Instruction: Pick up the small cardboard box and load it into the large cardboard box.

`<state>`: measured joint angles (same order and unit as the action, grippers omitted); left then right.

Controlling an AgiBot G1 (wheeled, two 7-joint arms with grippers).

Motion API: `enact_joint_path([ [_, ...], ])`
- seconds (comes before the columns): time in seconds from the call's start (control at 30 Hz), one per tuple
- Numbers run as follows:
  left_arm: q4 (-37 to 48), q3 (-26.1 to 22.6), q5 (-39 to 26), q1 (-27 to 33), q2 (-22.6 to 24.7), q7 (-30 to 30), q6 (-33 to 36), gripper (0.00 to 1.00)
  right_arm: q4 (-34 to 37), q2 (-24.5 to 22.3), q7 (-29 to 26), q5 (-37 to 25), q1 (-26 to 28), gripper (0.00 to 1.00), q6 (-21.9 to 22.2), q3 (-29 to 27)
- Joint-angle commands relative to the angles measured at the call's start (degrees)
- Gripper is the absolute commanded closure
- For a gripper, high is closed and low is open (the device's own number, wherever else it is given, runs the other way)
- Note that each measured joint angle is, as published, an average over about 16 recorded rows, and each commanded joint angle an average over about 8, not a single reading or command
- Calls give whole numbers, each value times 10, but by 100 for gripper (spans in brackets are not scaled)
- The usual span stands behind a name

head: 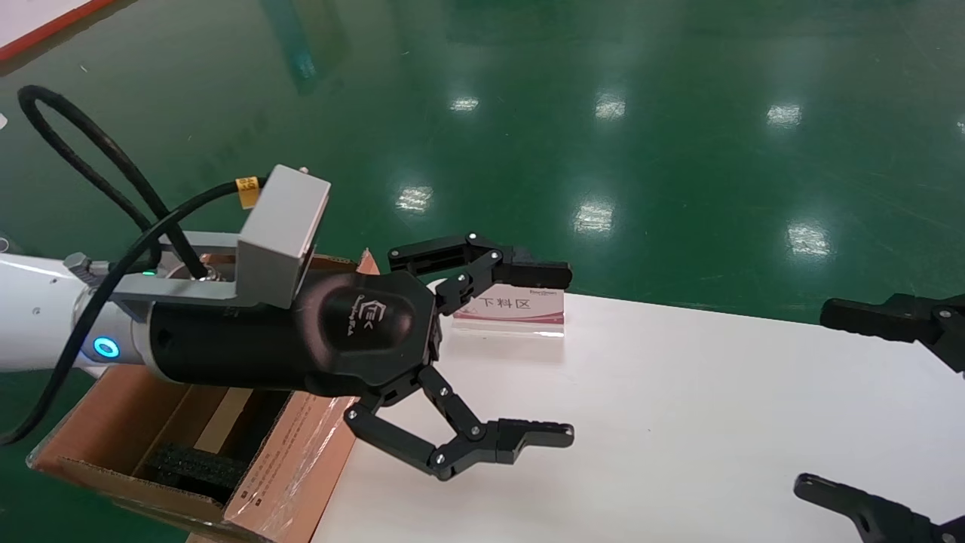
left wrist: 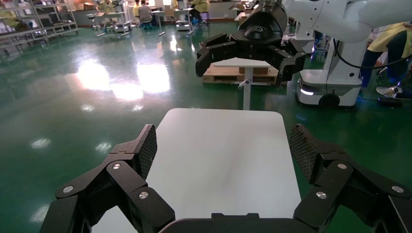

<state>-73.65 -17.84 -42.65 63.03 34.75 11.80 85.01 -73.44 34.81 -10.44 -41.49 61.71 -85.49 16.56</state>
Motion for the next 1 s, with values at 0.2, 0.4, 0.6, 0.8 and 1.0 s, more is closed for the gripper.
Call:
enact_joint_path([
  [0.2,0,3,1,-2,0,-2,1,0,0,1,-1,-1,0,0,-1,-1],
  [0.4,0,5,2,-4,1,-3,2,0,-1,1,-2,-2,-1,0,-1,-3],
  [0.6,0,8,3,-6,1,-4,3,0,-1,1,-2,-3,-1,0,-1,-4],
  [0.8,0,10,4,-8,1,-6,4,0,-1,2,-3,-3,-1,0,-2,-5],
  [1.0,0,12,5,-10,2,-7,5,0,-1,2,-3,-4,-1,0,-2,-5],
])
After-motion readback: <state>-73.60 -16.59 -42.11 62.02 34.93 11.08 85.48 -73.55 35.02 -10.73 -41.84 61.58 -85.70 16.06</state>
